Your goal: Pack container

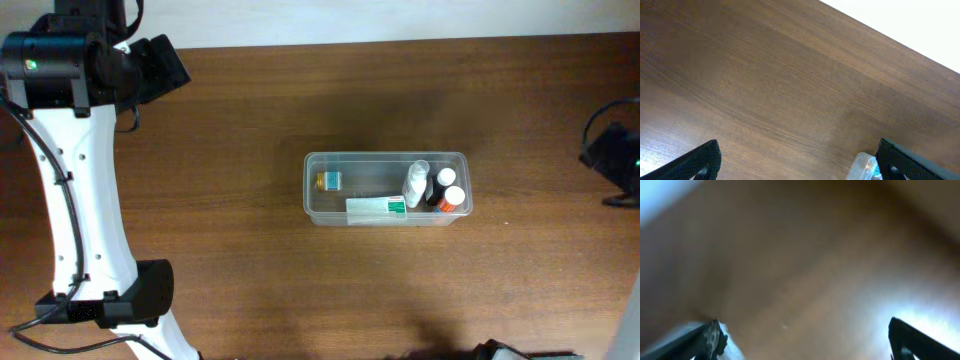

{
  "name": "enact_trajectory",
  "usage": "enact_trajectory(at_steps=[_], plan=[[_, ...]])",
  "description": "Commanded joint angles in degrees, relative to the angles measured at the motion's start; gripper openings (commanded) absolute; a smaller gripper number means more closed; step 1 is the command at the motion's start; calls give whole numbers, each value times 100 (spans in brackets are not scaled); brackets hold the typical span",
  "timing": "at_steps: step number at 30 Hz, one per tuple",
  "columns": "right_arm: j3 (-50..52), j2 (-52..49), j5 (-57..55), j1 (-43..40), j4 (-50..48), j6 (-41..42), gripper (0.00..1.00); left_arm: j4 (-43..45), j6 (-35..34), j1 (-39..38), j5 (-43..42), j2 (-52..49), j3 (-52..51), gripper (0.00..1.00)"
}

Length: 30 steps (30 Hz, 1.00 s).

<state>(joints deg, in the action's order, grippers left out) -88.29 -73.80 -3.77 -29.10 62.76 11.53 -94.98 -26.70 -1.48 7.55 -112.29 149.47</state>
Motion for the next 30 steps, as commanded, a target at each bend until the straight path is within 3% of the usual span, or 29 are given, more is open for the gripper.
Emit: enact_trajectory(at_steps=[1,8,15,22,30], plan=[[892,1390,-129,671,-883,-33,98,-7,-70,15,42,-26,-39,99],[3366,3908,-144,1482,-2924,-197,98,-7,-70,15,42,-26,-39,99],[5442,5971,-94,1646,-3921,-378,99,-7,-70,15,42,-26,-39,99],[6793,7154,-83,1902,-4771,-380,98,-7,-70,15,42,-26,-39,99],[7252,7359,-146,2236,-4868,-470,98,-7,-70,15,42,-26,-39,99]])
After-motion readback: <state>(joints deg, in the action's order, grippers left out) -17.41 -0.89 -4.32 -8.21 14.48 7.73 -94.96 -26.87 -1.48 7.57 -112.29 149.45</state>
